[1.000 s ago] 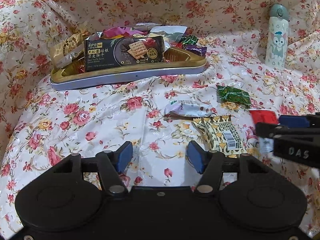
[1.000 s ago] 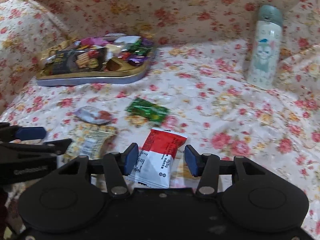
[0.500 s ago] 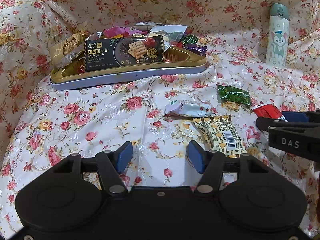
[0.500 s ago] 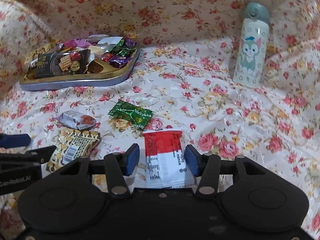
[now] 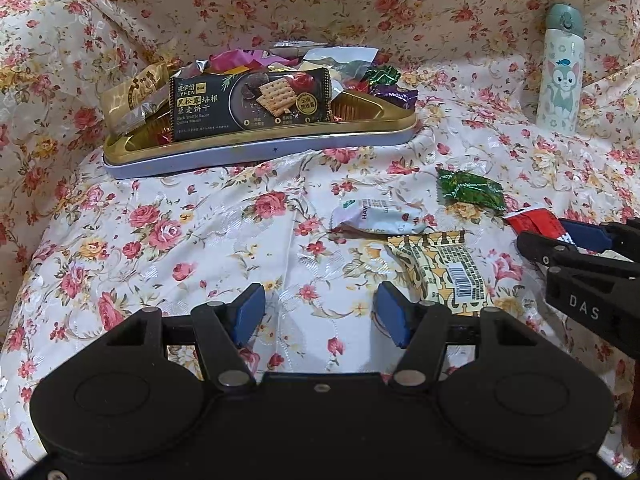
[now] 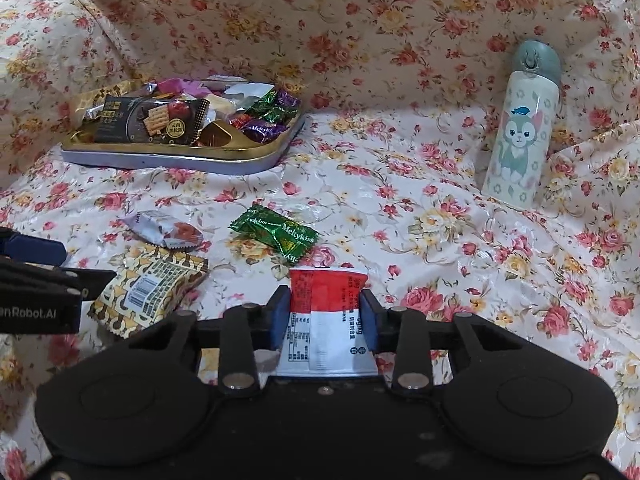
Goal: Organize snacks
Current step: 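Grasp red-white packet with right tool, then grasp yellow patterned biscuit packet with left tool while right tool holds red-white packet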
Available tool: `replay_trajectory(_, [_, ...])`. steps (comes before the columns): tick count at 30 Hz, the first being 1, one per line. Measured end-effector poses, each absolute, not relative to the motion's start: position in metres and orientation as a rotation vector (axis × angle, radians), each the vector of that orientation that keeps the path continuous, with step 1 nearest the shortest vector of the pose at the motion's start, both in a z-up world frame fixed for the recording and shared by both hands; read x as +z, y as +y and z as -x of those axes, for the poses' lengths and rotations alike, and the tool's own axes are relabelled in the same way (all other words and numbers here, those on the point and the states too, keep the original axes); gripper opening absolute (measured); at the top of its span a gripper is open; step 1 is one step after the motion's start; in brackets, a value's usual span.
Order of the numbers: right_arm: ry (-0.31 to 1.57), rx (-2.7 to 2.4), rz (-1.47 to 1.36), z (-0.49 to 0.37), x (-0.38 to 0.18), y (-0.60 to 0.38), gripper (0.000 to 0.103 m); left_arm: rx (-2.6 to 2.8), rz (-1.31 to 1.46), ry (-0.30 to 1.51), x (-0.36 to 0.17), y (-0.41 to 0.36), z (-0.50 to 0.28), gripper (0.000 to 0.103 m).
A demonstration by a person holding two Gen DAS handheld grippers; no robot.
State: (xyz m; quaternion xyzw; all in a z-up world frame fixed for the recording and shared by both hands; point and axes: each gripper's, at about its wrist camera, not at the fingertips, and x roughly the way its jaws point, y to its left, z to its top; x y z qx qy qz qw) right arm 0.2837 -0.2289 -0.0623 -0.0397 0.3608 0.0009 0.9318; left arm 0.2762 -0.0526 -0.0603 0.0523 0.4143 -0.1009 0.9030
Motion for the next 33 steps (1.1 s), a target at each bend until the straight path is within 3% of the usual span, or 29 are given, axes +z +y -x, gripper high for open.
replay_trajectory(24, [0.662, -0.012, -0.080, -0.278, -0.071, -0.258, 0.037, -0.271, -0.095, 0.847, -0.022, -0.071, -0.263, 0.061])
replay_trajectory(33, [0.664, -0.014, -0.091, -0.279, -0.072, -0.259, 0.037, -0.344, -0.117, 0.873, -0.029, -0.089, -0.260, 0.061])
